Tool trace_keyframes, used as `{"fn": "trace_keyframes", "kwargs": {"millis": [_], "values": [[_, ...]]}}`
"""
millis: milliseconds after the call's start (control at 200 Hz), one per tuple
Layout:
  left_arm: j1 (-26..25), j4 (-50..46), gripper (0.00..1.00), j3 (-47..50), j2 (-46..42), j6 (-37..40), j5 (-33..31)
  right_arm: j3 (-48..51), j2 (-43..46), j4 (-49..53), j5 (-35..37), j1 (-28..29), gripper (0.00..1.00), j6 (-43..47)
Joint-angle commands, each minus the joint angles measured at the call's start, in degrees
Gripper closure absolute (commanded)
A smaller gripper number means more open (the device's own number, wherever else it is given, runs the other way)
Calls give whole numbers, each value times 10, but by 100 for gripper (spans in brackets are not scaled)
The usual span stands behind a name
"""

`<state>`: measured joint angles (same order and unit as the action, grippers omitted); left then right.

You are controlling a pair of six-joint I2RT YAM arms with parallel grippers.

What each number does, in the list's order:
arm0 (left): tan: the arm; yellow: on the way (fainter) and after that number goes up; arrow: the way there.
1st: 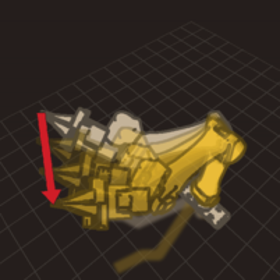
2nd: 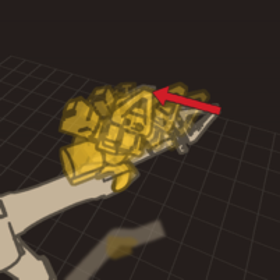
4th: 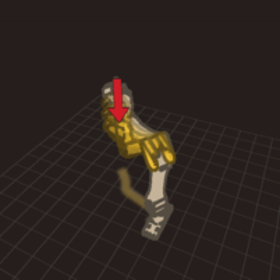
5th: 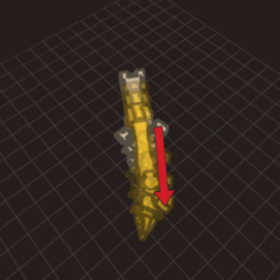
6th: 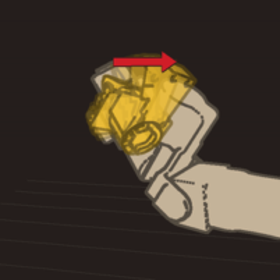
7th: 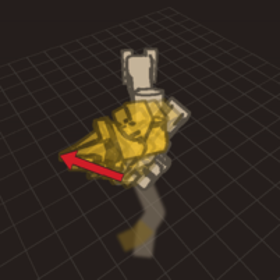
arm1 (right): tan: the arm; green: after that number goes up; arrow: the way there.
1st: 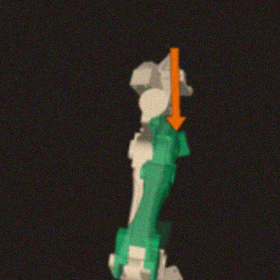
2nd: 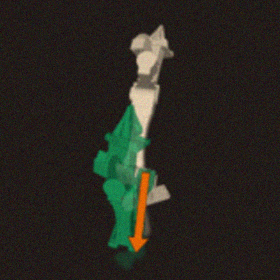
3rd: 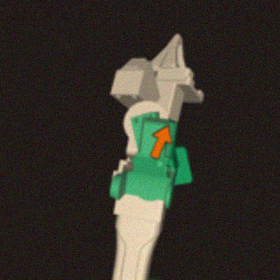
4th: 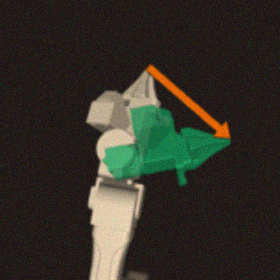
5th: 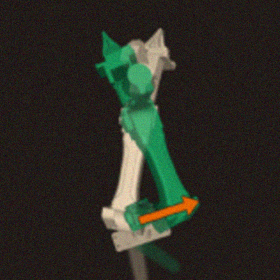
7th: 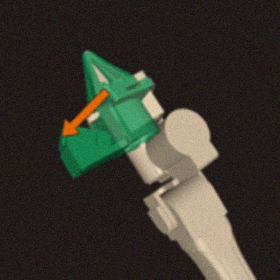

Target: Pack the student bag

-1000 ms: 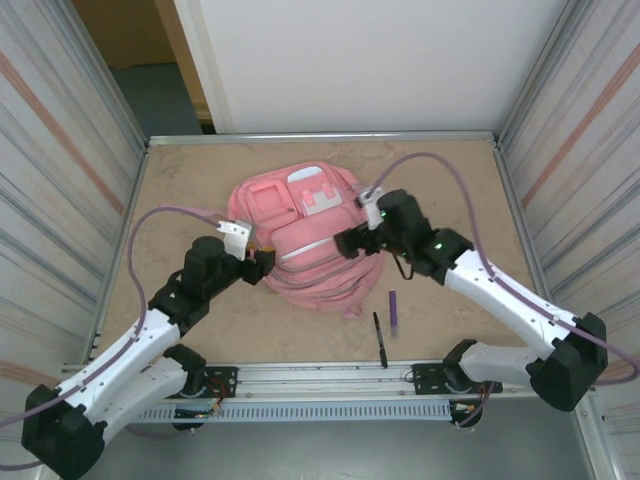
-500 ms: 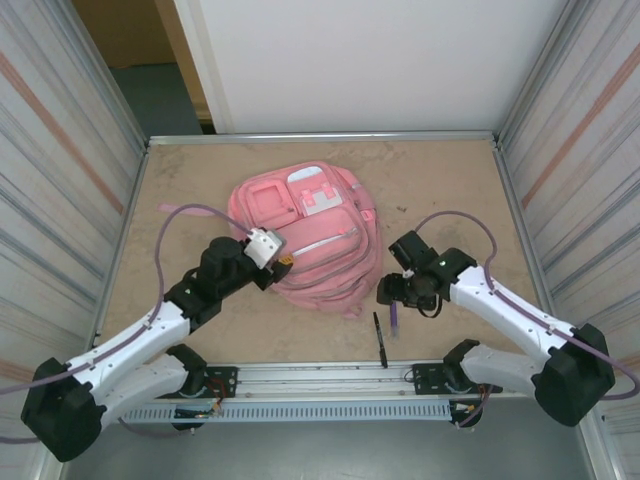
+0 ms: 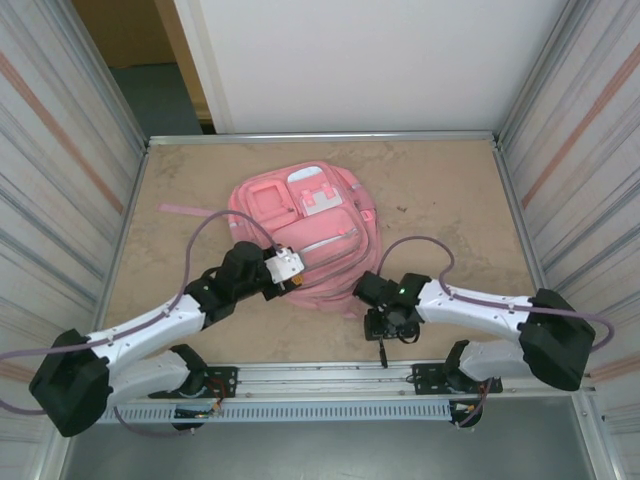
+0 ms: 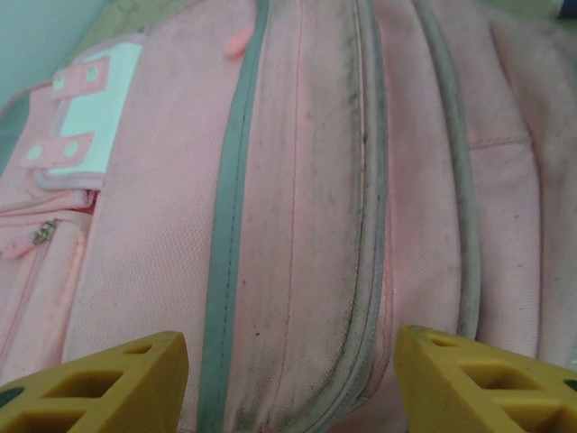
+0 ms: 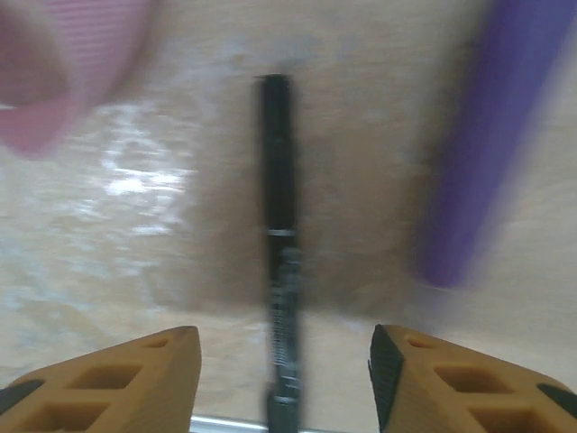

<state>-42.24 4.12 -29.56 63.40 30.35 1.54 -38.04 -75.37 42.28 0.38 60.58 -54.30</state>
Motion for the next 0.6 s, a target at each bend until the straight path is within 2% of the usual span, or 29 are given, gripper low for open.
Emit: {"fn": "trace_keyframes", "kwargs": {"millis": [0,160,306,481,596], "values": [[1,15,39,-30,15,8,-21,8,-49,-29,16,23,54,-45],[1,22,39,-27,2,2,4,-19,-107,-15,49,52,63,-60],[1,27,38,-15,-14,-3,5,-30,-120,-15,61,58,78,-62],[5,29,38,-11,-17,-11,11,-61,-69,11,73,61,90,-49],[8,20,38,-20,-16,-3,25,-75,-11,16,79,57,91,-28]]}}
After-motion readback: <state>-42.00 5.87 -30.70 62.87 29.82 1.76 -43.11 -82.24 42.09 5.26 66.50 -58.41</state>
